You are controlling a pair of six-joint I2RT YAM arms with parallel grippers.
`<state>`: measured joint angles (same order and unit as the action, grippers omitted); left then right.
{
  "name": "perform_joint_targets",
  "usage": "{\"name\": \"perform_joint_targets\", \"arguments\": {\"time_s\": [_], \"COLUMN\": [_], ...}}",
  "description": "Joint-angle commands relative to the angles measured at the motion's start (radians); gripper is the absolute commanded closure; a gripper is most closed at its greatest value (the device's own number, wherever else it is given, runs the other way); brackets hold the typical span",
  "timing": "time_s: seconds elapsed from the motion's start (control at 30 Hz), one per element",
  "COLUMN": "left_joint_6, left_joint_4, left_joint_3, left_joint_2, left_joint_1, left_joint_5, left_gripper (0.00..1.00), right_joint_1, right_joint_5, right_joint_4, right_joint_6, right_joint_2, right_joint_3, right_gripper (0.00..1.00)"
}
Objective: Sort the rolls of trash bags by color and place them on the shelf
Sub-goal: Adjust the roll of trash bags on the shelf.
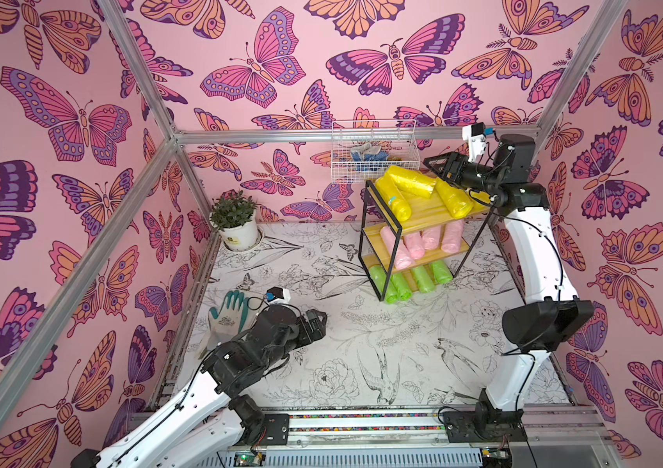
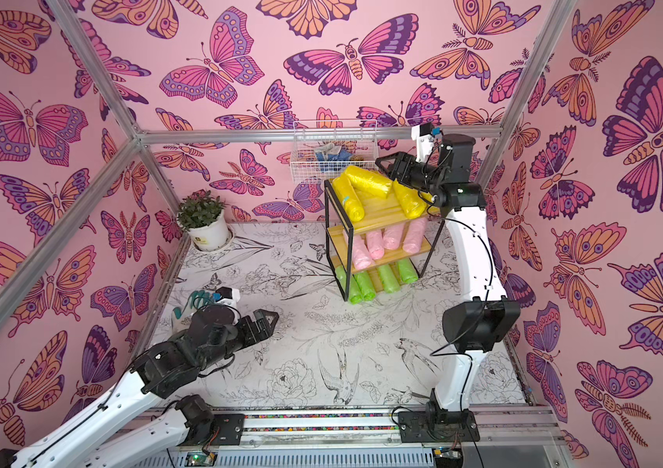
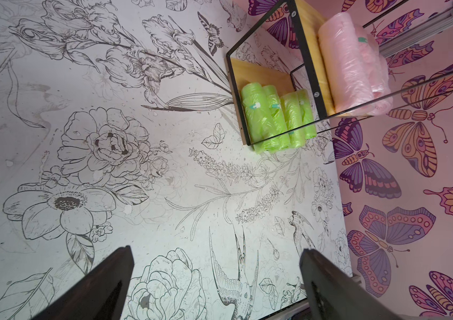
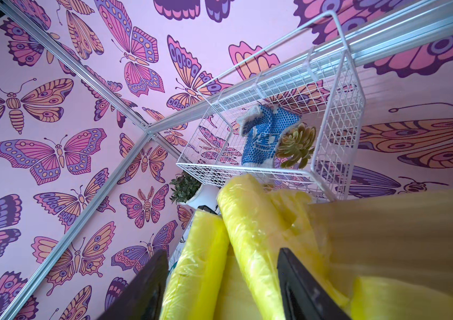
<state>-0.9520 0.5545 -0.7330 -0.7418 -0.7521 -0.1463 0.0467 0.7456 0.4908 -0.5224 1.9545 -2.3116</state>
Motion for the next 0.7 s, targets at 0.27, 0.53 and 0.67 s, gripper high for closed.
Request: {"name": "perform_joint_targets", "arguments": {"time_s": [0.27,0.53,0.67], "left_joint_6": [0.021,0.019,0.022], "left_joint_4": [0.026,0.026,0.027], "left_joint_3": [-0.035,-0.027,-0.017], "left_joint_2": [-0.079,-0.099,-0.097], "left_joint_1": [0.008,0.008,0.01], "left_joint_5": [0.025,0.037,0.042], "left_gripper": [0.0,0.0,0.0], "right_joint_1": [0.06,0.104,0.127], "right_joint_5": [-0.058,-0.165,-0.182], "right_joint_4": [0.219,0.388,0.45], "right_joint_6": [0.148,0.243,0.261], "right_joint_2": [0.11,0.126,0.12], "right_joint_3": [-0.187,-0.22,-0.221], "right_gripper": [0.34,0.35,0.35]}}
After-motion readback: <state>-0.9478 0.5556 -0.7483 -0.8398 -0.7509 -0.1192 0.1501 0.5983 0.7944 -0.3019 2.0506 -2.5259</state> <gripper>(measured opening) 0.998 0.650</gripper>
